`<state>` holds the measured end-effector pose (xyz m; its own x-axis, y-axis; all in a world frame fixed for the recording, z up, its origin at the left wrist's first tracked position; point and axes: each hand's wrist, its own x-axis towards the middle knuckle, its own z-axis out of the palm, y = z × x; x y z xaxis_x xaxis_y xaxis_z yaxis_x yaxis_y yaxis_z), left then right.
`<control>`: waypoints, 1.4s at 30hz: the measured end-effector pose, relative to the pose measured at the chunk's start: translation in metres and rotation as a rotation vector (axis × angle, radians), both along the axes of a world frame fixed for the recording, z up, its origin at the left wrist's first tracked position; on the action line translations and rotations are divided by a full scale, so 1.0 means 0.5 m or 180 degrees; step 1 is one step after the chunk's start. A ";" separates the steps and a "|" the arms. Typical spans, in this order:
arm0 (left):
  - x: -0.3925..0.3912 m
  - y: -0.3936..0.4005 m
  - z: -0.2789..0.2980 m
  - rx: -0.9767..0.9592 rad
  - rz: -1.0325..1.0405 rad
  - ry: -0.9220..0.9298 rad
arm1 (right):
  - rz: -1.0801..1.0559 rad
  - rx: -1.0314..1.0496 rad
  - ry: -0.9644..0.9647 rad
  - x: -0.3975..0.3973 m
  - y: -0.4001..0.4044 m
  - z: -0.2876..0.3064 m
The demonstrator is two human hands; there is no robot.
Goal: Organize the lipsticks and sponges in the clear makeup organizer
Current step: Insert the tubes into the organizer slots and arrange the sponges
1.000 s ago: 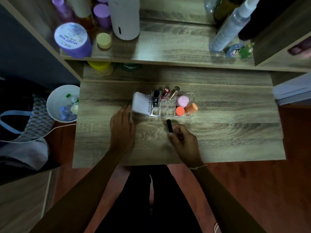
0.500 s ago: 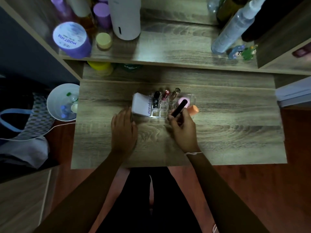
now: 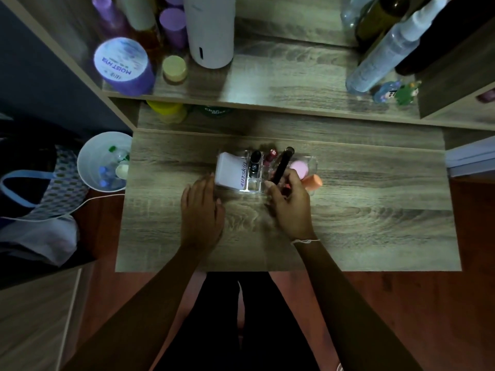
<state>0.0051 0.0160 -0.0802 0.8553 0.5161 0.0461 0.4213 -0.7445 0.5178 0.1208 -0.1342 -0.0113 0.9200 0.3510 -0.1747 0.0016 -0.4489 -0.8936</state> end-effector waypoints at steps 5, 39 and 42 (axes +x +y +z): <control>-0.001 0.000 0.002 0.0021 -0.0006 -0.0014 | -0.0113 -0.0193 -0.0236 0.011 0.007 0.000; -0.005 0.001 -0.004 -0.0049 -0.0141 0.0129 | -0.0039 -0.1531 -0.1043 0.010 0.056 0.000; -0.007 0.000 -0.004 -0.0019 -0.0135 0.0172 | -0.0074 -0.1462 -0.1002 0.010 0.057 0.002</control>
<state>0.0018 0.0161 -0.0824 0.8775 0.4795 -0.0037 0.4169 -0.7592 0.4998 0.1257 -0.1058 -0.0104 0.9590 0.2826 -0.0204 0.2223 -0.7952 -0.5641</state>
